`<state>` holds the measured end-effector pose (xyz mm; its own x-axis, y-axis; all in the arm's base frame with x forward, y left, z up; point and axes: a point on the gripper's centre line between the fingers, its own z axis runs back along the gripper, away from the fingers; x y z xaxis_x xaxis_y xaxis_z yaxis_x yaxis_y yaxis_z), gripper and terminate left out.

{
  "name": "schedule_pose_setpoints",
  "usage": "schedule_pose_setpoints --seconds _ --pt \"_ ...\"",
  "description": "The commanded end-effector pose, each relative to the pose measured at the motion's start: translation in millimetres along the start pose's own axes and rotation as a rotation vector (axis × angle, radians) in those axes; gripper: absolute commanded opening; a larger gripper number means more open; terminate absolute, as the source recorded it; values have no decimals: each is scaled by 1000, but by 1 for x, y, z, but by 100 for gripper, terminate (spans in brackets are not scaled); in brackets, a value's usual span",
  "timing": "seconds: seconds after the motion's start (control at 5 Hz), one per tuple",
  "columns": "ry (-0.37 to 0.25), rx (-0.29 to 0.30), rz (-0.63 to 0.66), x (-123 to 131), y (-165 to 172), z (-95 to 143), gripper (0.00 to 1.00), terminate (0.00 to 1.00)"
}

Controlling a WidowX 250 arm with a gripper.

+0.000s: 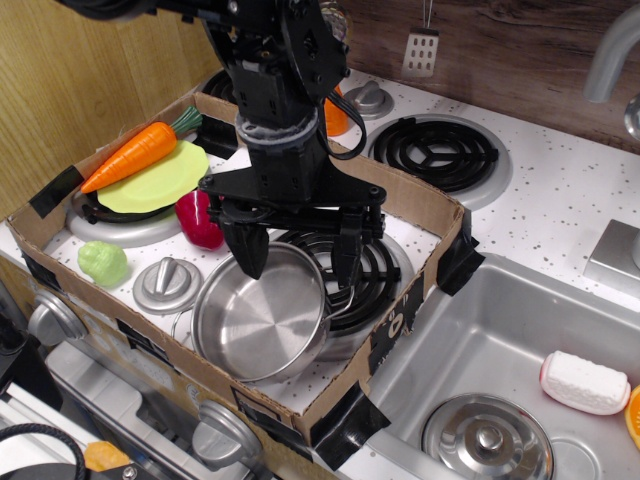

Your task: Take carrot off plate

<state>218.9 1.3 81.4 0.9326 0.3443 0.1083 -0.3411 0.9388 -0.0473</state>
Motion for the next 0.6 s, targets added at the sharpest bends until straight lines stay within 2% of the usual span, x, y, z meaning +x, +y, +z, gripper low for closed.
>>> schedule_pose_setpoints --seconds 0.0,0.2,0.4 --pt "0 0 0 0 0 0 100 0" --pt "-17 -32 -12 1 15 1 100 0" --pt "-4 19 -19 12 29 21 100 0"
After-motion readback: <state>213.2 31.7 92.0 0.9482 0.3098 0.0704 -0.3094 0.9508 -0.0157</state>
